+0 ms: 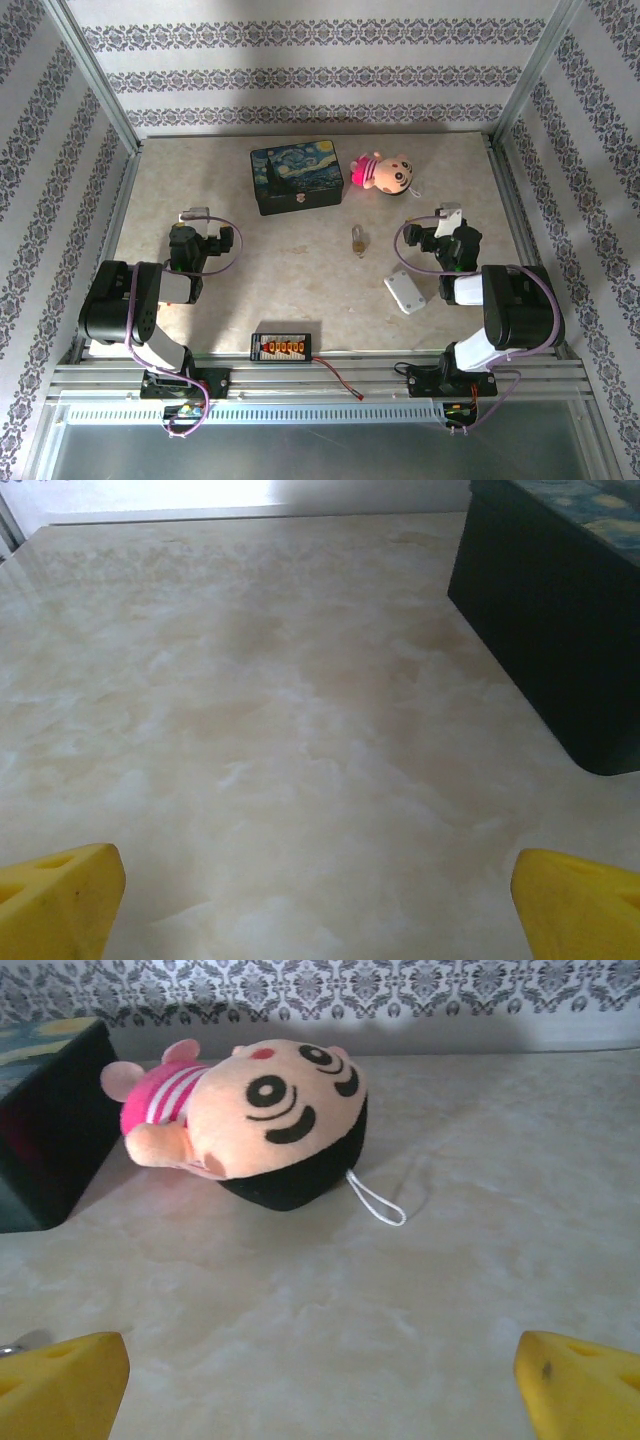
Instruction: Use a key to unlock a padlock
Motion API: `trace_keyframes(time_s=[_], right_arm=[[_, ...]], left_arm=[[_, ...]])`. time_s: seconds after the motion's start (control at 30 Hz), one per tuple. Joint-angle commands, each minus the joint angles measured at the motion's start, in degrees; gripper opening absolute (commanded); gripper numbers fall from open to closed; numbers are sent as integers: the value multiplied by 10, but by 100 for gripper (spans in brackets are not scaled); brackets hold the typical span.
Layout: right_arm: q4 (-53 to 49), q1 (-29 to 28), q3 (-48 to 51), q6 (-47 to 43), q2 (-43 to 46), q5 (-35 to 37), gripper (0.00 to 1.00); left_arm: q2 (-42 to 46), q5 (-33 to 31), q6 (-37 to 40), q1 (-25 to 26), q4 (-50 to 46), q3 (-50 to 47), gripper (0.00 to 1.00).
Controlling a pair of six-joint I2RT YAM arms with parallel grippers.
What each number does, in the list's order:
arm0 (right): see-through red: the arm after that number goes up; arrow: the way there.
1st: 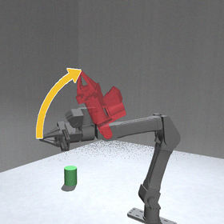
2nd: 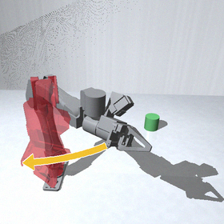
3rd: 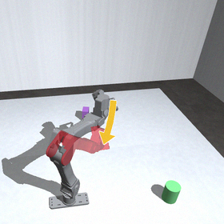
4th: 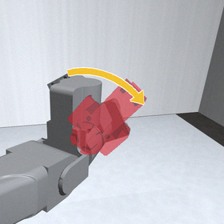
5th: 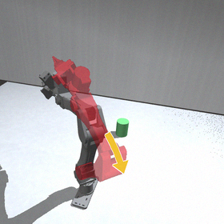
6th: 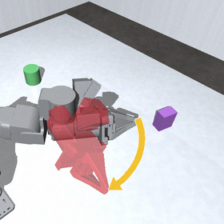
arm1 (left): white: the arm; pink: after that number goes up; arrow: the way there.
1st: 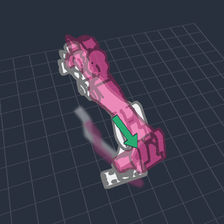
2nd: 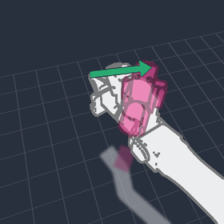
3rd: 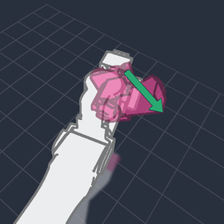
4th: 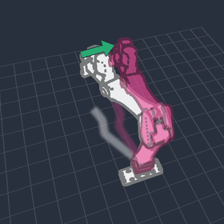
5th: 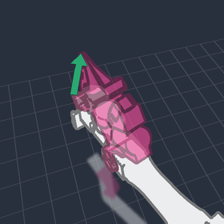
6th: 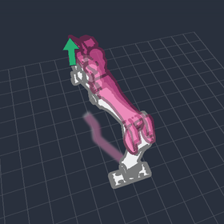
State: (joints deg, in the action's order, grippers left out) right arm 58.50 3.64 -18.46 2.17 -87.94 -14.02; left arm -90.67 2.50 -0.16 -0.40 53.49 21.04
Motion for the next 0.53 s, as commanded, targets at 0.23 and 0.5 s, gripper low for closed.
trace_keyframes(time_s=[0.23,0.5], right_arm=[[5,2,-9,-4,-5,-35,98],[4,2,-9,1,-5,-20,98]], left_arm=[[-5,15,7,-2,8,12,99],[-5,5,3,-2,4,14,99]])
